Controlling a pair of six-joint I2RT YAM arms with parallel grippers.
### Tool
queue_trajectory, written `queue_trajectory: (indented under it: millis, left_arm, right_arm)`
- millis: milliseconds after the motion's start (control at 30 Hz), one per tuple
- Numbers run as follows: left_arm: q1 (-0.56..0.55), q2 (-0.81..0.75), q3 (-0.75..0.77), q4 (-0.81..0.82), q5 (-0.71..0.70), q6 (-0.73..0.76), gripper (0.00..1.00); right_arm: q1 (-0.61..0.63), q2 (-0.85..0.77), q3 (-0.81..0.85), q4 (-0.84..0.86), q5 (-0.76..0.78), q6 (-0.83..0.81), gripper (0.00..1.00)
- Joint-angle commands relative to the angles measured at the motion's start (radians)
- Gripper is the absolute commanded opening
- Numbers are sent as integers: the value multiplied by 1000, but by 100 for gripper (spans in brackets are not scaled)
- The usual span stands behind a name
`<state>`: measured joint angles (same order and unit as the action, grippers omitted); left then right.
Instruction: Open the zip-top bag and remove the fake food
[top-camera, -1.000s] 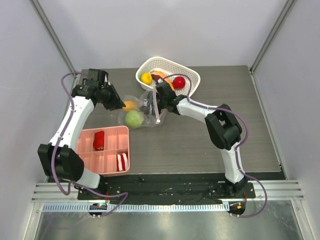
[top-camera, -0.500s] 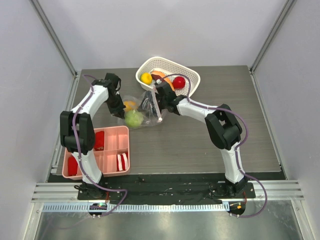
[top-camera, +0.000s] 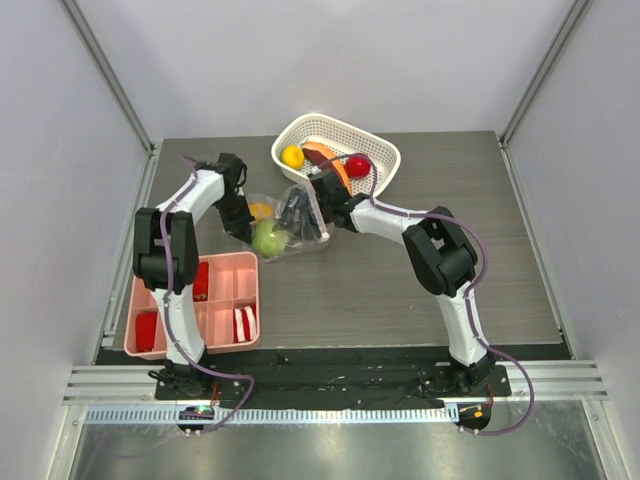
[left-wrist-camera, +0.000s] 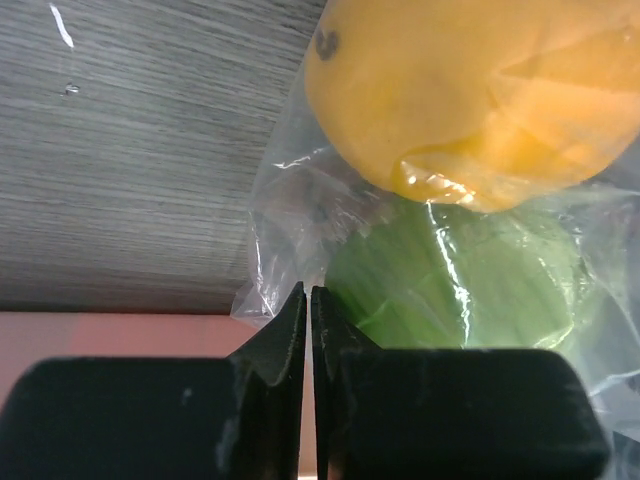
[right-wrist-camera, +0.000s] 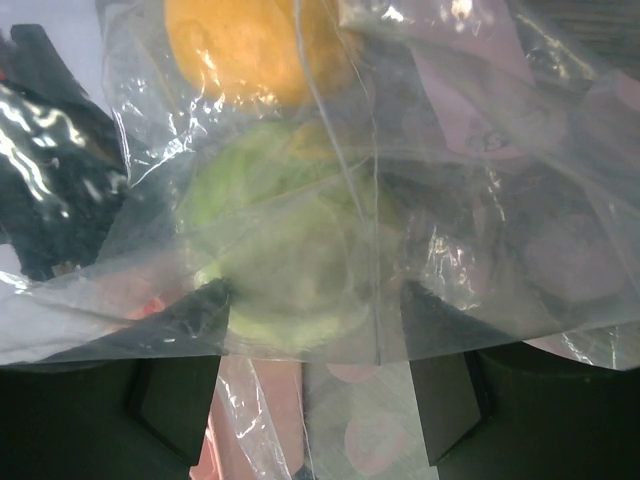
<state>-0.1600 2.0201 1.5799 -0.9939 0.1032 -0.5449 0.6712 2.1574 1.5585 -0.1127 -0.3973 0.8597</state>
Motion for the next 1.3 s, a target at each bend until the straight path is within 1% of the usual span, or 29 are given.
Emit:
queue_trajectory:
  millis: [0,133,200,300,333,400,433,467,633,767,800,900,967,1000,1033,1067,1100,1133,1200,1233,1267]
  left_arm:
    - [-3,11,2,47,78,-10,4]
    - [-29,35,25,54,87,-21,3]
    - [-41,51,35,60,101,-29,3]
    - [-52,55,40,72,101,-38,3]
    - [-52,58,40,75,102,-43,3]
    - [-50,58,45,77,102,-46,3]
    - [-52,54,45,78,102,-46,3]
    - [-52,52,48,84,105,-46,3]
    - [-50,48,51,83,113,-43,3]
    - [-52,29,35,92,115,-39,3]
    - [-52,25,37,93,115,-41,3]
    - [-50,5,43,81,98,-35,4]
    - [-49,-17,48,71,78,-23,4]
    - [-47,-44,46,66,63,-17,5]
    - [-46,-60,45,61,61,-6,7]
    - [-42,-73,45,60,61,-1,8]
    - [-39,-107,45,57,61,3,11]
    - [-38,-122,46,54,64,13,13]
    - [-33,-159,48,52,64,19,18]
    - [-32,-193,52,54,67,17,20]
    - [-32,-207,57,54,76,8,22]
  right_arm:
    - [1,12,25,16,-32,-2,74]
    - [8,10,0,71,-61,12,76]
    - [11,19,-6,99,-90,31,79]
    - [22,27,-5,108,-95,41,79]
    - [24,32,-8,151,-112,44,79]
    - [27,39,-18,162,-112,51,80]
    - [27,50,-23,162,-106,56,82]
    - [27,56,-25,160,-104,53,100]
    - [30,84,-2,145,-89,26,100]
    - [31,58,-5,120,-46,-22,100]
    - [31,53,-2,82,-37,-31,99]
    - [31,35,5,44,-5,-60,89]
    - [30,12,5,19,31,-83,70]
    - [27,-11,12,-10,50,-96,61]
    - [27,-21,23,-37,63,-108,56]
    - [25,-30,32,-66,74,-123,54]
    - [22,-39,60,-126,87,-146,52]
    - [18,-53,73,-157,104,-157,47]
    - [13,-65,127,-232,121,-195,42]
    - [13,-74,147,-258,147,-208,36]
    - [13,-79,167,-281,155,-221,34]
